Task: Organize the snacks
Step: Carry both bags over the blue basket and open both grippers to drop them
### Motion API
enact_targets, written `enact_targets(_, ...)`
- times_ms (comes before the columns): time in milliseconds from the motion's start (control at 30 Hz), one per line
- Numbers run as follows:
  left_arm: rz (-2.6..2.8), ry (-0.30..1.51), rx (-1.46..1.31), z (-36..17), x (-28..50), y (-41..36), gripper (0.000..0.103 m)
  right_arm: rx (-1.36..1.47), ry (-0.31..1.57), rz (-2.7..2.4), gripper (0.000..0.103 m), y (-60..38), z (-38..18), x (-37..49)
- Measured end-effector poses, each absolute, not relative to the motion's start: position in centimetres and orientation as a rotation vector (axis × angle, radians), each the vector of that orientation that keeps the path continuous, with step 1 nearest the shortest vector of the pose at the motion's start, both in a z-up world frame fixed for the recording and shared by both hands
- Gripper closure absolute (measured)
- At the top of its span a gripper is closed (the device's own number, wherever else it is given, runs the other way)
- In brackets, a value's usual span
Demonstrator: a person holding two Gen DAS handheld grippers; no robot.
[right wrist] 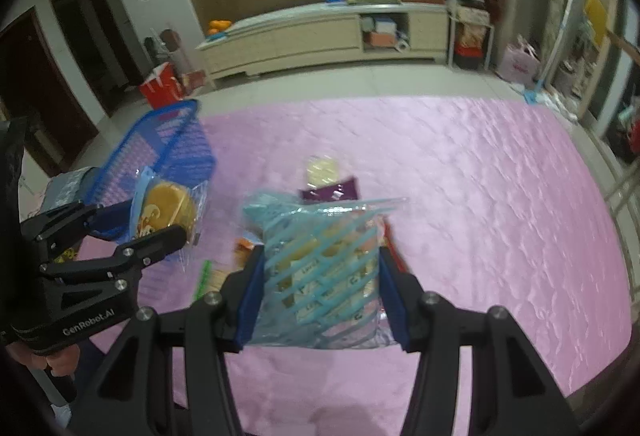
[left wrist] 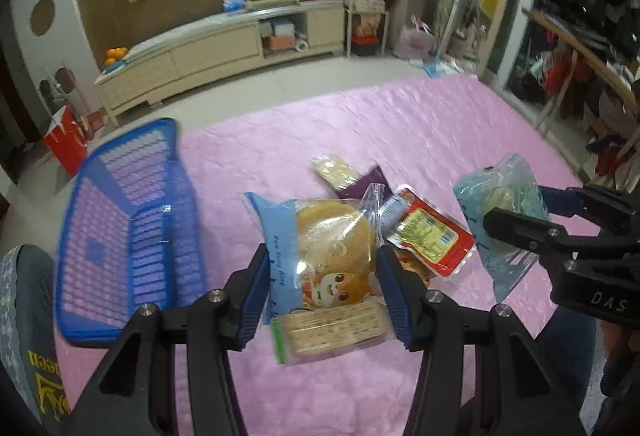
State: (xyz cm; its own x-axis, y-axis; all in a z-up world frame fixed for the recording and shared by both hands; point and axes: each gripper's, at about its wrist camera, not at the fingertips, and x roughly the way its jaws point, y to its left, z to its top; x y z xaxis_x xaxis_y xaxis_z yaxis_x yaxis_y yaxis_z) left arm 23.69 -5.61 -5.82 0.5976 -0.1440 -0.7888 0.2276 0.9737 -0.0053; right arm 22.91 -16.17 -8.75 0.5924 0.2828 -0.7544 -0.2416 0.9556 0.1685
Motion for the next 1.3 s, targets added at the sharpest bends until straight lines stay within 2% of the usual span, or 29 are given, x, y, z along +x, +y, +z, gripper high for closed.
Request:
enact_targets(233,-0.160,0.858,0.081,-2.6,21.4,0.8,0.053,0.015,0.847,0.390,0.045,-10.3,-6.7,22.7)
enact_targets(600,-0.036,0.831,0.036,-1.1,20.2,10.1,0.053,-0.032,0.866,0.532,0.045,-1.0,-6.2,23.8)
enact_targets(1300,-0.053,0.937,-0.076,-5.9,23.6,16.4,0.052,-0.043,0.999,0.604,0.045,5.9,-8.9,27.6)
